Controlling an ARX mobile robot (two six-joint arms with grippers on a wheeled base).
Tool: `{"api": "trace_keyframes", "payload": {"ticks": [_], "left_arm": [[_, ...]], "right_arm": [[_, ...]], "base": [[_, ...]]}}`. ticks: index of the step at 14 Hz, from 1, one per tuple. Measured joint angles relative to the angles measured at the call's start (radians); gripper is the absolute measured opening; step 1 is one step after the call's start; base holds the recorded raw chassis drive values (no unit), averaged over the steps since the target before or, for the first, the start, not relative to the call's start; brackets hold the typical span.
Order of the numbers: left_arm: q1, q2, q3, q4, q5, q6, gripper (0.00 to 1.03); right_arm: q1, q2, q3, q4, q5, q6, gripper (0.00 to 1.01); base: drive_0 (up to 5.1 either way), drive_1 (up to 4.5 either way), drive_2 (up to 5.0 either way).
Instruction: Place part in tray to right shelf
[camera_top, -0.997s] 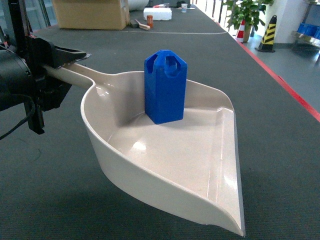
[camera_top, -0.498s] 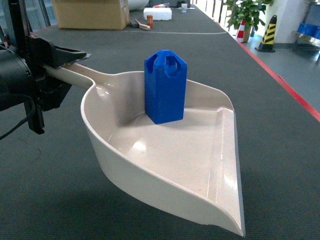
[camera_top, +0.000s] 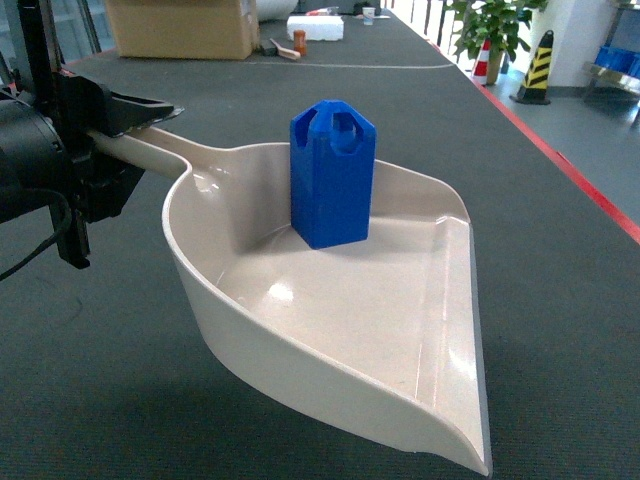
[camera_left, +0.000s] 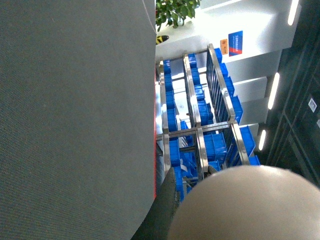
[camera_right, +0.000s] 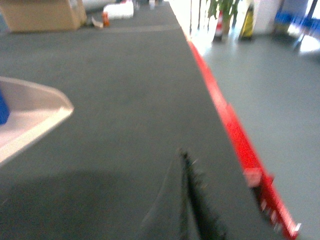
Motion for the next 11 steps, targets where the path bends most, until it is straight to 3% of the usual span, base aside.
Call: {"api": "trace_keyframes", "payload": {"ticks": [1,7,11], "left_arm": [[0.000,0.000,0.000,0.000,0.001,0.000,0.12],[0.001,0.000,0.000,0.000,0.000,0.000,0.12],[0.001,0.000,0.000,0.000,0.001,0.000,0.12]], "right_arm": [[0.000,-0.107,0.000,-0.133,-0.003,0.000,0.02],[0.000,-0.134,0.000,-0.127,-0.003,0.000,0.03],[0.000,-0.134,0.000,-0.127,-0.003,0.000,0.52]], "base": [[0.0,0.00,0.0],[0.0,0.00,0.0],[0.0,0.00,0.0]]}}
